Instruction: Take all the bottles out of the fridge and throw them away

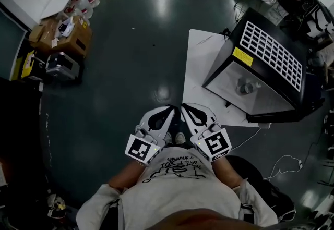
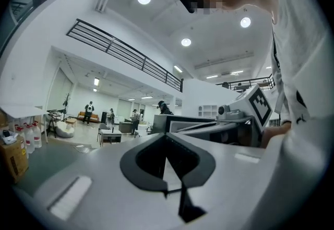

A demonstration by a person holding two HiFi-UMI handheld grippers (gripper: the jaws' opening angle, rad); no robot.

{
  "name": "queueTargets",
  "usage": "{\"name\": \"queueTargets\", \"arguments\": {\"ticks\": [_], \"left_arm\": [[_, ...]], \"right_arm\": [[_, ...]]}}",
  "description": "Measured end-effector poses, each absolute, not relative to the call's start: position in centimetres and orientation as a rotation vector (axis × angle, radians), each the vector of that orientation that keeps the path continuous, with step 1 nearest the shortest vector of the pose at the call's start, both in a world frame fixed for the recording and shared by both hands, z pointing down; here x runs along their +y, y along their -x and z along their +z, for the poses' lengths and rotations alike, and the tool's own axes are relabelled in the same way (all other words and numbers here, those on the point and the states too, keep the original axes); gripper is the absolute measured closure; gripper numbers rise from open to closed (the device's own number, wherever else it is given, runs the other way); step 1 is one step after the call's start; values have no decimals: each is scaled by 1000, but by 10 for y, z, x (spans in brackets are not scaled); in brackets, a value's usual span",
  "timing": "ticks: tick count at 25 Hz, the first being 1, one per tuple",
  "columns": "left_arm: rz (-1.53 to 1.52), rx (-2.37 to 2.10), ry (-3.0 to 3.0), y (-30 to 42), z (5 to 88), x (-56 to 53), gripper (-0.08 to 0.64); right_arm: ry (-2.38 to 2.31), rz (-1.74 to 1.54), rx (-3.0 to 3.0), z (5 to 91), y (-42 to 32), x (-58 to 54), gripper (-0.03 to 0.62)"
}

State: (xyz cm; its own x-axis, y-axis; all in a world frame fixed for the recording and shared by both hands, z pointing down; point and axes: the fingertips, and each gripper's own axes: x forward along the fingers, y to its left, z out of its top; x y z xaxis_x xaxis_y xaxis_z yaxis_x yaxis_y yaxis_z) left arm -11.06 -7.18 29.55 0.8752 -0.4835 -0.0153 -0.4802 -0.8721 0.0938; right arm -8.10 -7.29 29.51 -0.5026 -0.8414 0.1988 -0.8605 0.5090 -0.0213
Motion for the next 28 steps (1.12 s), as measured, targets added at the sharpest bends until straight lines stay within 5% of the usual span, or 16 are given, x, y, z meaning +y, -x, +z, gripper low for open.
{"name": "queueTargets", "arguments": {"ticks": [28], "left_arm": [[-84, 4, -3053, -52, 270, 33, 551]], "right_arm": [[-2037, 208, -2180, 279, -72, 37, 584]]}}
